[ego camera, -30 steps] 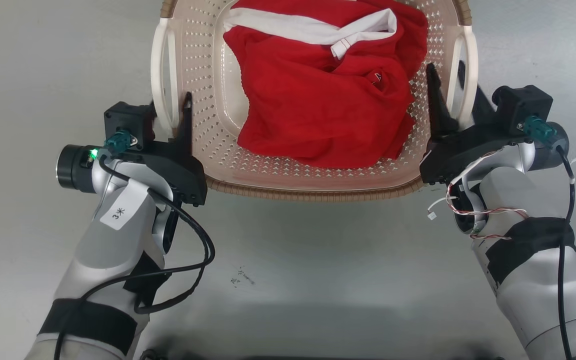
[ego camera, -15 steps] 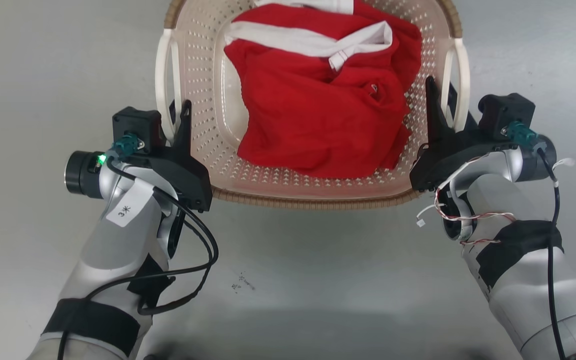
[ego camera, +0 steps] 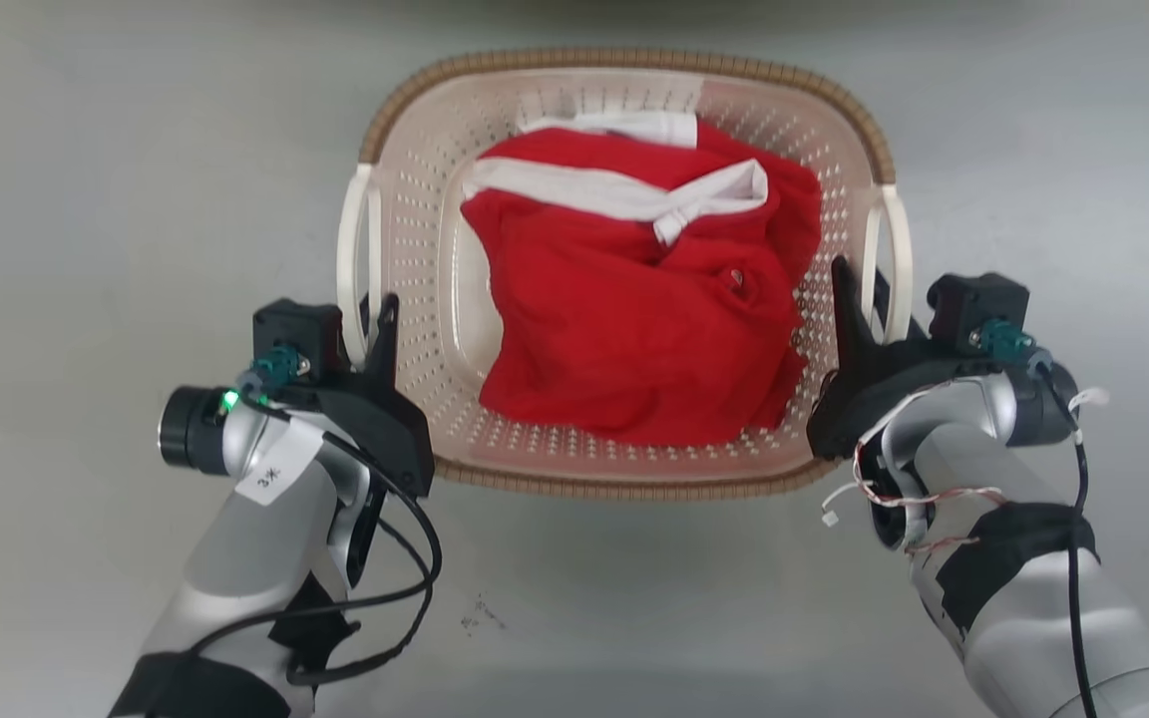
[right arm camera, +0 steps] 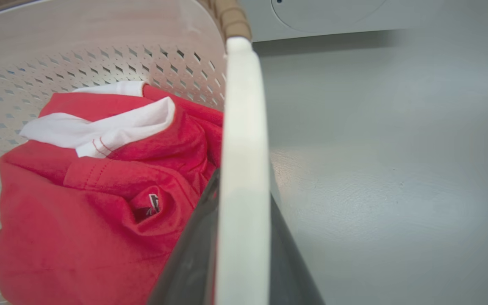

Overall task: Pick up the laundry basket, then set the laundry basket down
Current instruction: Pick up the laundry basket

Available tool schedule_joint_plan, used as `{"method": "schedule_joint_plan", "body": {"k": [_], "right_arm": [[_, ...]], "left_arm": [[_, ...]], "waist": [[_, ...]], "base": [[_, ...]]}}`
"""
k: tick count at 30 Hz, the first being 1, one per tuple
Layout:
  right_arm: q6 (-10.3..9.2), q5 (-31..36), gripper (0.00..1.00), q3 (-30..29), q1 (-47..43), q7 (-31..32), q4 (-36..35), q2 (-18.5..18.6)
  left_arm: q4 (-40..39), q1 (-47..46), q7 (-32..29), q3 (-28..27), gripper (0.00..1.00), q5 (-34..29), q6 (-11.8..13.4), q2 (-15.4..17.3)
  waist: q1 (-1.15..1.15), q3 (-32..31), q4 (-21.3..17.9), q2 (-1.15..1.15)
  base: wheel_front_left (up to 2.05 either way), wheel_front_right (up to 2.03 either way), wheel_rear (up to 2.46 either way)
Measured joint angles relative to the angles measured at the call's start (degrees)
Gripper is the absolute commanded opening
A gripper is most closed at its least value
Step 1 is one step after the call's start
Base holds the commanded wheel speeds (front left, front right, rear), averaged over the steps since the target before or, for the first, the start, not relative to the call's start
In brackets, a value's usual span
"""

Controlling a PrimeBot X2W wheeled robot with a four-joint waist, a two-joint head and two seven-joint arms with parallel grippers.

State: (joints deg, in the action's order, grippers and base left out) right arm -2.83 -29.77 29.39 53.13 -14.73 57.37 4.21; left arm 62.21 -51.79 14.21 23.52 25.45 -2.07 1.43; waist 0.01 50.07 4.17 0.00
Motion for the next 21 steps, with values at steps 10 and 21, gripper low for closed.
{"method": "schedule_joint_plan", "body": {"k": [10, 21], "right_arm": [[0.34, -4.4, 0.00, 3.4, -5.4, 0.0, 1.2, -0.2], [0.31, -10.3, 0.00, 9.4, -11.5, 0.6, 0.8, -0.2]], "left_arm": [[0.6, 6.5, 0.0, 2.6, 0.00, 4.2, 0.1, 0.0], [2.0, 12.5, 0.0, 5.9, 0.00, 7.4, 0.1, 0.3]], "waist": [[-0.01, -7.6, -0.4, 0.00], [-0.02, -16.6, -0.5, 0.00]], "base": [[0.00, 0.00, 0.00], [0.00, 0.00, 0.00]]}}
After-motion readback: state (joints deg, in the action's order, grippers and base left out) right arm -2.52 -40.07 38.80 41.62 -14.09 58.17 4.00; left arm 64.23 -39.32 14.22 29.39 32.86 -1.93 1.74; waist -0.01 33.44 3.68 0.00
